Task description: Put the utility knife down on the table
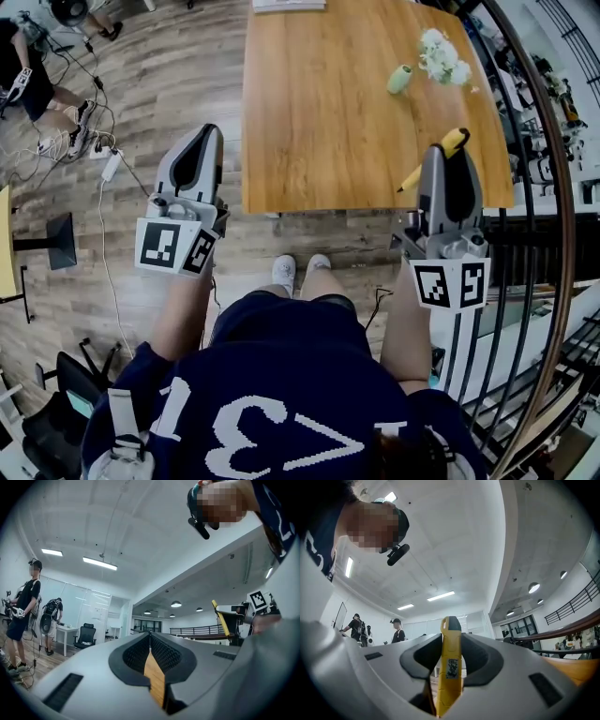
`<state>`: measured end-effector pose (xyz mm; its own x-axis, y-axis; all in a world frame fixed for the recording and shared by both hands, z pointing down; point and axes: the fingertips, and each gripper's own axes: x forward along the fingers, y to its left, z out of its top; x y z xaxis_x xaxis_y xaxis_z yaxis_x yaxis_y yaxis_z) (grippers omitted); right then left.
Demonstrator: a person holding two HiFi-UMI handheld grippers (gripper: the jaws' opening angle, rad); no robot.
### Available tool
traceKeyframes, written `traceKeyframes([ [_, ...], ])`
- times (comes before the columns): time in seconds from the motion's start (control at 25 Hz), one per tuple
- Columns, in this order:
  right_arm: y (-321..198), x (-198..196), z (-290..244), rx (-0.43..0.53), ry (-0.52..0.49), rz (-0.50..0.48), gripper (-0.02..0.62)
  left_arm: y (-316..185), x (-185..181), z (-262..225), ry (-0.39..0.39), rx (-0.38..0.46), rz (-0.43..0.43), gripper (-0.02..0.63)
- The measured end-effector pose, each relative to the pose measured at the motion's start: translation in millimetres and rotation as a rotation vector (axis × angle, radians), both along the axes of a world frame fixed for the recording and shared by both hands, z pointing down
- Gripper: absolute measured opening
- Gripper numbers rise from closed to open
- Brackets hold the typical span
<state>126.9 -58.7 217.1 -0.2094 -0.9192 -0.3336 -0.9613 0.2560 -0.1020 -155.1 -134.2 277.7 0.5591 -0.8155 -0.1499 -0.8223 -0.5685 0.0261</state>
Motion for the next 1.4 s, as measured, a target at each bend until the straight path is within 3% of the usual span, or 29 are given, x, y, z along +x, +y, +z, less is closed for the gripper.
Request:
traceKeyframes([
  [0.52,-126,15,-7,0.011,0.007,-0.147,0.140,-88,21,-2,0.003,-0.005,-0.109,0.023],
  [0.96,-205,54,4,-0.010,0.012,-0.280,0.140,-139,66,-2,0.009,0.010,-0.222,0.023],
  [1.4,-251,39,61,-0.144,0.014,-0.292,0.140,-181,86,36,-0.016,-0.055,-0.142,0.023],
])
